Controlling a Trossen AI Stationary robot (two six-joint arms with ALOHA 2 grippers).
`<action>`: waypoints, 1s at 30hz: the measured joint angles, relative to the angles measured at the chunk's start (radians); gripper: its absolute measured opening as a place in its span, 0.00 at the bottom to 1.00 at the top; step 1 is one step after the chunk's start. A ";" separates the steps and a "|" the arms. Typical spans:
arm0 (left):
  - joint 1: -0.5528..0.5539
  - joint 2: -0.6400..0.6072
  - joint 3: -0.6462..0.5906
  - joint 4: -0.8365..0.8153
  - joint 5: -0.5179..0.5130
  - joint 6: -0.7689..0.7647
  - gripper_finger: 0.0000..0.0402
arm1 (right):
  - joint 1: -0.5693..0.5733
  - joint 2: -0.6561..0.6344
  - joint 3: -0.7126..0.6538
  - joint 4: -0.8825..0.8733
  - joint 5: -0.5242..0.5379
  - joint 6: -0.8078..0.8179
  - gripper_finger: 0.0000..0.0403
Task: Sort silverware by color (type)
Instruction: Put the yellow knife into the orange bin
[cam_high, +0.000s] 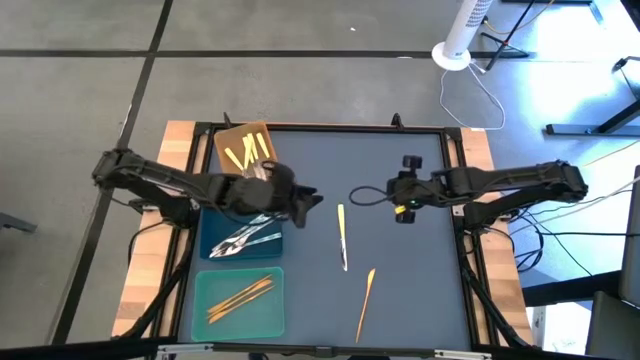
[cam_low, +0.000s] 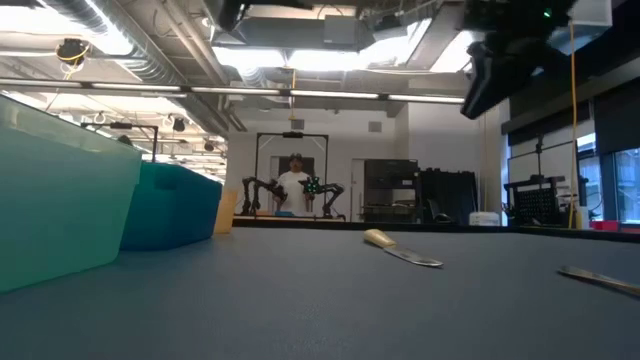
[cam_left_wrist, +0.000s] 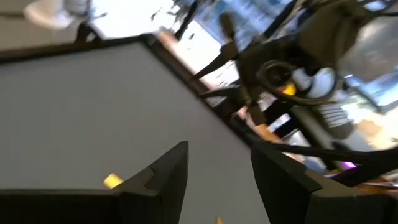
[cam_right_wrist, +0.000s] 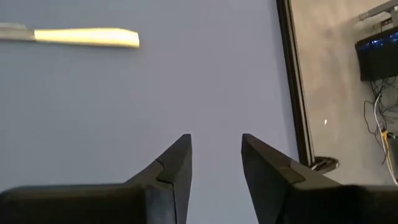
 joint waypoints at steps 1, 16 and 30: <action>0.005 0.025 0.039 -0.050 0.001 -0.023 0.42 | 0.000 -0.013 -0.018 0.003 0.000 0.003 0.31; 0.096 0.372 0.457 -0.563 0.241 -0.415 0.42 | 0.000 -0.041 -0.086 0.034 -0.002 0.003 0.31; 0.150 0.592 0.482 -0.573 0.463 -0.557 0.42 | 0.000 -0.041 -0.086 0.035 -0.170 0.002 0.31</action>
